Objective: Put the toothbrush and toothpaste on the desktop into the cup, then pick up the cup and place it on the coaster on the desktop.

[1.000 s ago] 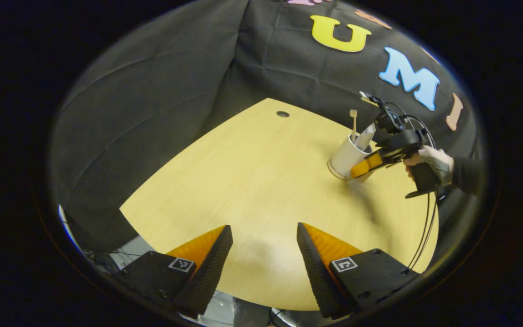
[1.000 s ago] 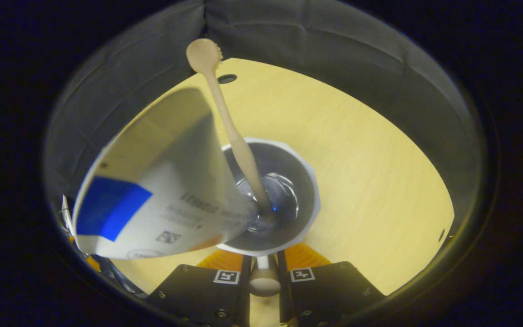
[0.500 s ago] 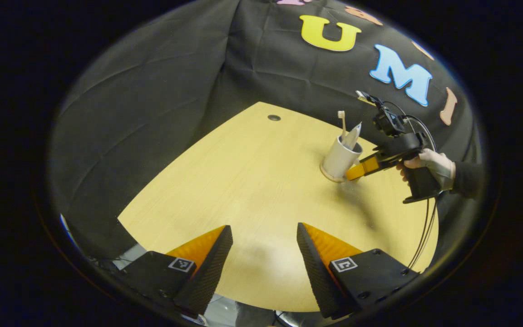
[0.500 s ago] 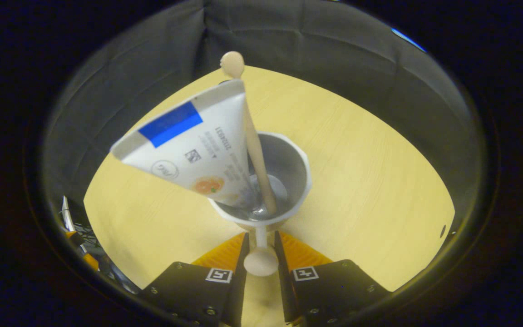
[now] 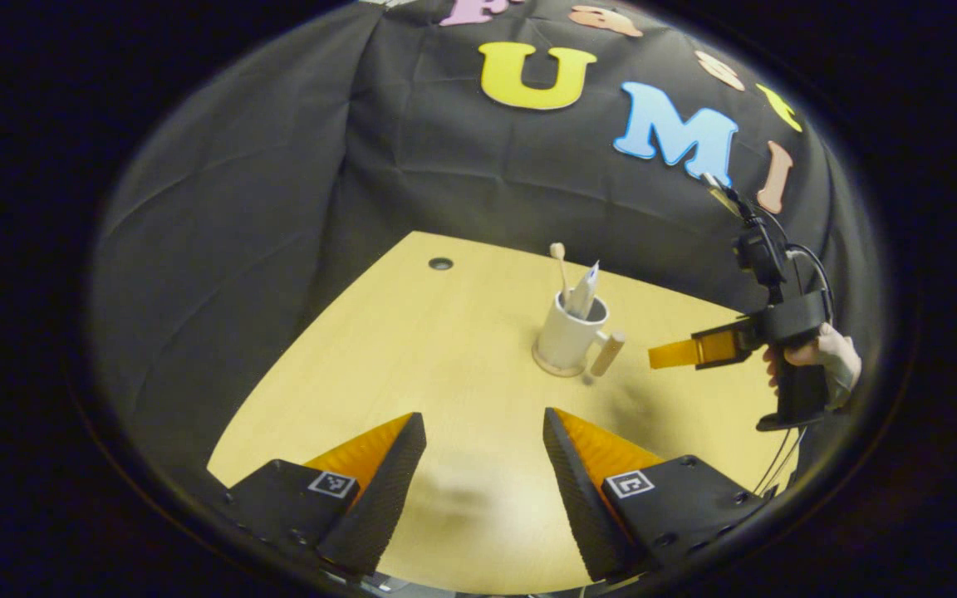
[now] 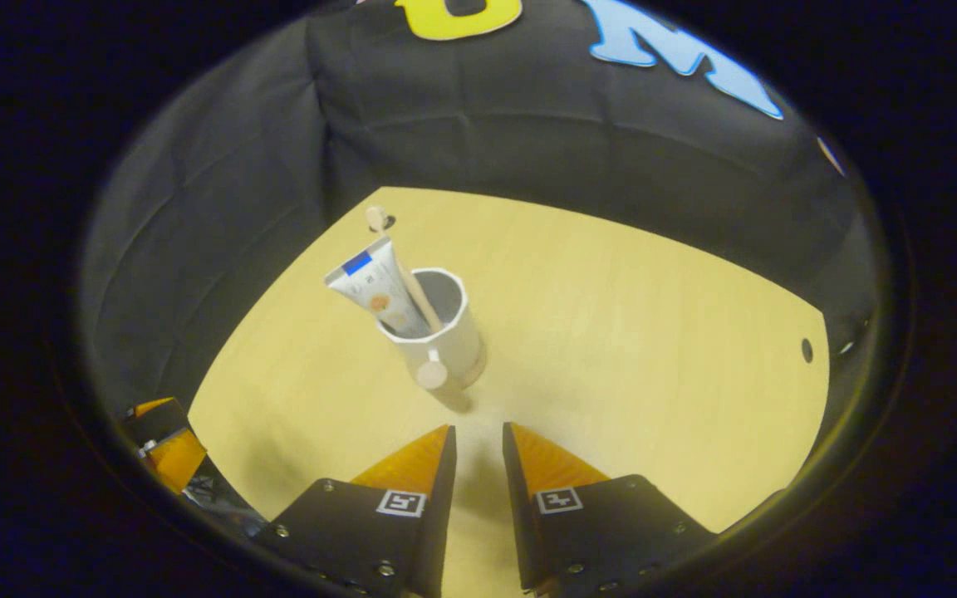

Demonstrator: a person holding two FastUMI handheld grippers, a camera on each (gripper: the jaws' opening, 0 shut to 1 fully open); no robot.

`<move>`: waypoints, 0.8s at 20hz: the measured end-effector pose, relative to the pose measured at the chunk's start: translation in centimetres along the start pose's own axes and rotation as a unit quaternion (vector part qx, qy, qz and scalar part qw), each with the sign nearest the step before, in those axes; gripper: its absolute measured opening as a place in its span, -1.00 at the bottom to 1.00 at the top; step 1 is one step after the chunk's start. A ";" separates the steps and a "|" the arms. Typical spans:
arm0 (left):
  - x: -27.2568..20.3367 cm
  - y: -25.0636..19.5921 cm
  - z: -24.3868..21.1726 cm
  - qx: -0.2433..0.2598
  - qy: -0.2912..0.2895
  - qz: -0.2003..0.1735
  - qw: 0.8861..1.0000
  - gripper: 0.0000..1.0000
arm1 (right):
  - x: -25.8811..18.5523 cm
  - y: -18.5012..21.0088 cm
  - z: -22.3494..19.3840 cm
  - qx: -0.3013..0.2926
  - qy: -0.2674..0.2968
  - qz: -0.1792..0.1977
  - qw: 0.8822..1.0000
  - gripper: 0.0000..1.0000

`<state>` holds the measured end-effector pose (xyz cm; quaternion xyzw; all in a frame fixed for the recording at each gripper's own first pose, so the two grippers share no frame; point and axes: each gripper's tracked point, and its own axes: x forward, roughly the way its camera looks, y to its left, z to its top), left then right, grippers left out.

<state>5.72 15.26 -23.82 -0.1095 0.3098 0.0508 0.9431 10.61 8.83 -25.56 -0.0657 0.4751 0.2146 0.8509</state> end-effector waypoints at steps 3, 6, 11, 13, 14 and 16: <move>0.0 -3.5 3.8 0.044 -0.033 -0.026 0.998 0.87 | -4.5 -1.5 1.3 0.050 -0.067 -0.023 0.996 -0.34; 0.2 -7.7 7.2 0.071 -0.067 -0.055 0.994 0.82 | -8.6 -3.0 3.1 0.080 -0.141 -0.050 0.985 -0.34; -1.9 -13.9 13.4 0.107 -0.143 -0.090 0.980 0.85 | -16.7 -5.5 6.1 0.087 -0.268 -0.097 0.955 -0.34; -3.6 -16.1 16.3 0.112 -0.187 -0.094 0.971 0.86 | -19.9 -6.3 7.3 0.072 -0.316 -0.124 0.938 -0.34; -4.5 -17.2 17.9 0.109 -0.209 -0.098 0.967 0.85 | -20.2 -6.2 7.5 0.062 -0.339 -0.133 0.929 -0.33; -6.5 -19.0 20.8 0.102 -0.256 -0.102 0.956 0.87 | -22.0 -6.2 8.2 0.046 -0.377 -0.154 0.912 -0.31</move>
